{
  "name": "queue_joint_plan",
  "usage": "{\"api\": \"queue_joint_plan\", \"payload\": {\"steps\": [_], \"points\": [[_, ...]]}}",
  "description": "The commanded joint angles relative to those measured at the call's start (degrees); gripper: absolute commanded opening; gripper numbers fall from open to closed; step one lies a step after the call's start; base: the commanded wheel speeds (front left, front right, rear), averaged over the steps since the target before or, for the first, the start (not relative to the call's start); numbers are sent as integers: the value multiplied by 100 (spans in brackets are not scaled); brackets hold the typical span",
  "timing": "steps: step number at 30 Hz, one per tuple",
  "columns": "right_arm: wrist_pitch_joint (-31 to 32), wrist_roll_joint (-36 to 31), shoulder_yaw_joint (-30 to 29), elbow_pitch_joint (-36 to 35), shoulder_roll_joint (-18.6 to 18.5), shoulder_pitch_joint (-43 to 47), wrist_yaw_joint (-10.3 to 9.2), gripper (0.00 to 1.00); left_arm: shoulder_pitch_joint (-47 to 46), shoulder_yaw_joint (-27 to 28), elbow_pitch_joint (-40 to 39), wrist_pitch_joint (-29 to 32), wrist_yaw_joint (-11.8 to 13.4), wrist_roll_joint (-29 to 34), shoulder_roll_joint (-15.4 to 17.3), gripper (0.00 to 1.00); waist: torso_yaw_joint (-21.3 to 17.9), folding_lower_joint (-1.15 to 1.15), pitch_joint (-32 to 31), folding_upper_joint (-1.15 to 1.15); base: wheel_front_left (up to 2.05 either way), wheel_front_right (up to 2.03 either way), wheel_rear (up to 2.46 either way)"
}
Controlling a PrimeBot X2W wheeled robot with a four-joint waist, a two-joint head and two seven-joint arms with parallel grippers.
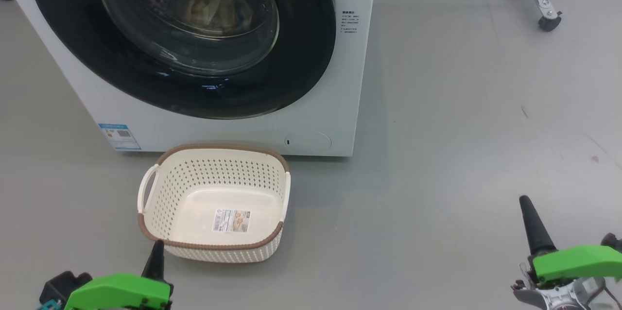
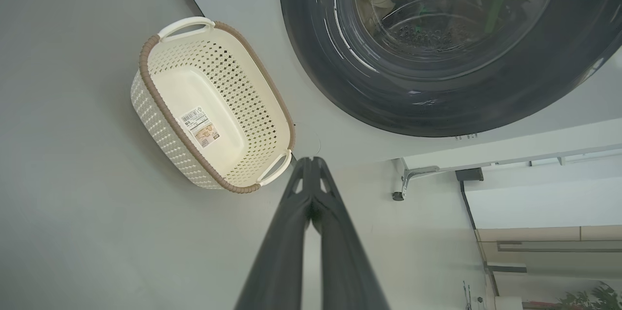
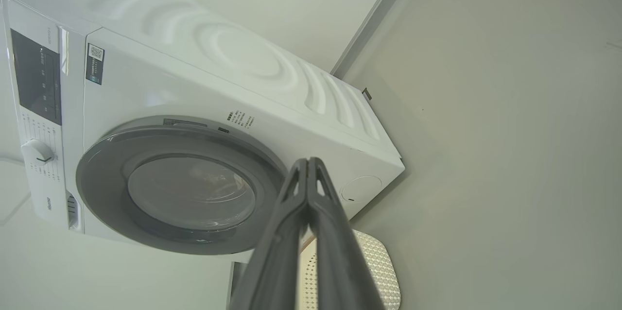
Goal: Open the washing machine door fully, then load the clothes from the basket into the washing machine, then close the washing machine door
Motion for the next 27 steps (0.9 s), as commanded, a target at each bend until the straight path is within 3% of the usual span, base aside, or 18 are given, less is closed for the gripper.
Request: {"api": "queue_joint_plan", "payload": {"steps": [1,27], "points": [[33,185,42,-145,-157,-354,-11,0,-288,231,-140,34,-66,-150,31,0,-3,0,-2,0,0,0,0],[318,1908,13,217,-181,-700,-15,0,-359,816,-18,402,-452,-1627,-103,0,-66,0,-44,0,0,0,0]]}}
